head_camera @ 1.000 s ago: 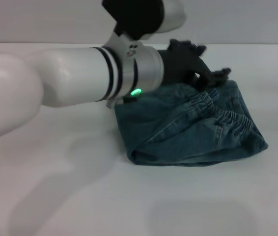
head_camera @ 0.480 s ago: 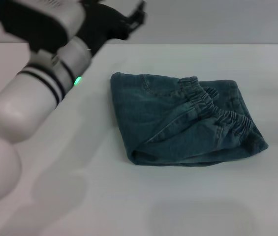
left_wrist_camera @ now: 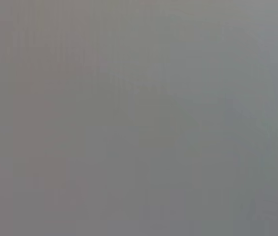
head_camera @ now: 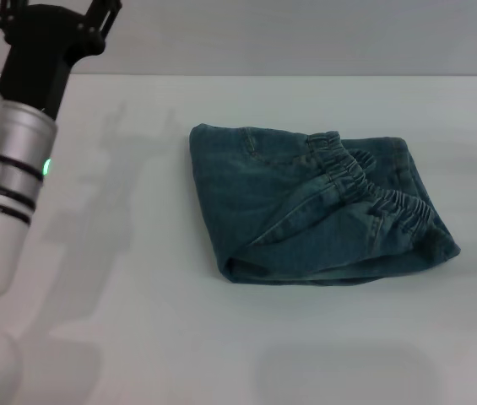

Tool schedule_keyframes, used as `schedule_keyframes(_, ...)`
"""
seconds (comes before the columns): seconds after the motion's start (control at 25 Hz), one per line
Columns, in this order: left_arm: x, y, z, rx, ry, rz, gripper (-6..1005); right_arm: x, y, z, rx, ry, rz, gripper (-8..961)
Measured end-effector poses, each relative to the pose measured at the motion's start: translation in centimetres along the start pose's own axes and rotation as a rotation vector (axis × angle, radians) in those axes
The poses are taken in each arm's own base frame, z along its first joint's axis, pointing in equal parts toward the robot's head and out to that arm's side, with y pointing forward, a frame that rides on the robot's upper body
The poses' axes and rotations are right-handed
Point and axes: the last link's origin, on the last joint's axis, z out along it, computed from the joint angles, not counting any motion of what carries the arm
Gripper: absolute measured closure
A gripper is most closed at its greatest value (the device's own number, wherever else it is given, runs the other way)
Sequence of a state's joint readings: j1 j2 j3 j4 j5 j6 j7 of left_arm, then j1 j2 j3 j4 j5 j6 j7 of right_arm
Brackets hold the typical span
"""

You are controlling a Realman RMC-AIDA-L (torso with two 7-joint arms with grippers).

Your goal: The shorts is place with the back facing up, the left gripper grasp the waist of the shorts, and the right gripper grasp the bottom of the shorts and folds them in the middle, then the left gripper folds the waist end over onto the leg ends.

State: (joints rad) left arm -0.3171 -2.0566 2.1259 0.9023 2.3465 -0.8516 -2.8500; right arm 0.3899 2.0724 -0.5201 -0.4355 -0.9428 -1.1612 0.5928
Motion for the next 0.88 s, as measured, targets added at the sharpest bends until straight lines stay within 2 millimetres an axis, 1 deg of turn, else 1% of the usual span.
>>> schedule_keyframes(0.08, -0.6, -1.7, -1.7, 0.031, 0.089, 0.066, 165, 0.0, -0.3, -0.5, 0.054, -0.036, 0.001, 953)
schedule_keyframes(0.12, -0.6, -1.7, -1.7, 0.031, 0.089, 0.066, 165, 0.0, -0.5, -0.8, 0.082, -0.056, -0.001, 953)
schedule_keyframes(0.16, -0.8, -2.1, -2.1, 0.039, 0.098, 0.088, 165, 0.0, -0.7, -1.1, 0.111, -0.074, 0.001, 953)
schedule_keyframes(0.24, -1.6, -4.0, -3.3, 0.085, 0.104, 0.142, 165, -0.2, -1.3, -1.9, 0.190, -0.119, 0.001, 953)
schedule_keyframes(0.28, -1.6, -4.0, -3.3, 0.085, 0.104, 0.142, 165, -0.2, -1.5, -2.1, 0.212, -0.128, 0.001, 953)
schedule_keyframes(0.48, -2.2, -5.6, -4.6, 0.150, 0.091, 0.155, 165, 0.0, -1.9, -2.6, 0.247, -0.132, -0.002, 953)
schedule_keyframes(0.6, -2.3, -5.9, -5.0, 0.170, 0.087, 0.153, 165, 0.1, -2.1, -2.8, 0.264, -0.130, -0.001, 953)
schedule_keyframes(0.88, -2.5, -5.8, -5.1, 0.169, 0.084, 0.153, 165, 0.2, -2.1, -3.0, 0.279, -0.129, 0.007, 953)
